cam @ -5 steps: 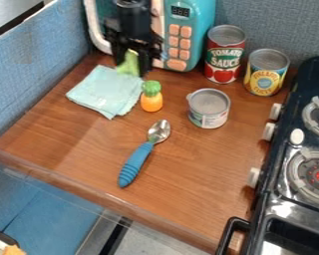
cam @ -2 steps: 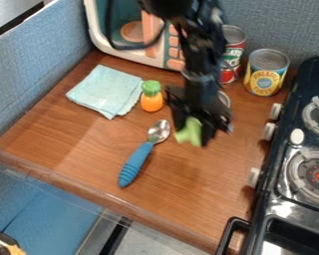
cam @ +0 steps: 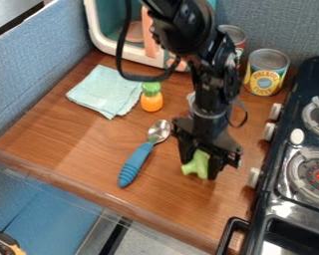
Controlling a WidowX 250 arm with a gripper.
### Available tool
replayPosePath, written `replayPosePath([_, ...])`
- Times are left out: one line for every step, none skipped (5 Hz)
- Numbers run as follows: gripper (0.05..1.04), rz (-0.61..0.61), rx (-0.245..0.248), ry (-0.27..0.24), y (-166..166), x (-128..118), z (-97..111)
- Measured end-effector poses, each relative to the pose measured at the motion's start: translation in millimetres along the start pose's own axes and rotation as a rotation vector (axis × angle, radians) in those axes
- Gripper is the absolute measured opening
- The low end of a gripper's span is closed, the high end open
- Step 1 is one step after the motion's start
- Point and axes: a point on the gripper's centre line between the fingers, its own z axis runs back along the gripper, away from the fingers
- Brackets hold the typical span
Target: Moves the cauliflower to the right of the table
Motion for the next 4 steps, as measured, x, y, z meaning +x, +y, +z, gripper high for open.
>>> replayPosePath([0.709,0.010,0.009,0.027,-1,-14,-7])
replayPosePath([0.975,0.004,0.003,0.003,-1,-16,1])
replayPosePath([1.005,0.038,0.017,-0.036,1,-12,21])
replayPosePath([1.001,0.092,0.004,-0.099,2,-17,51])
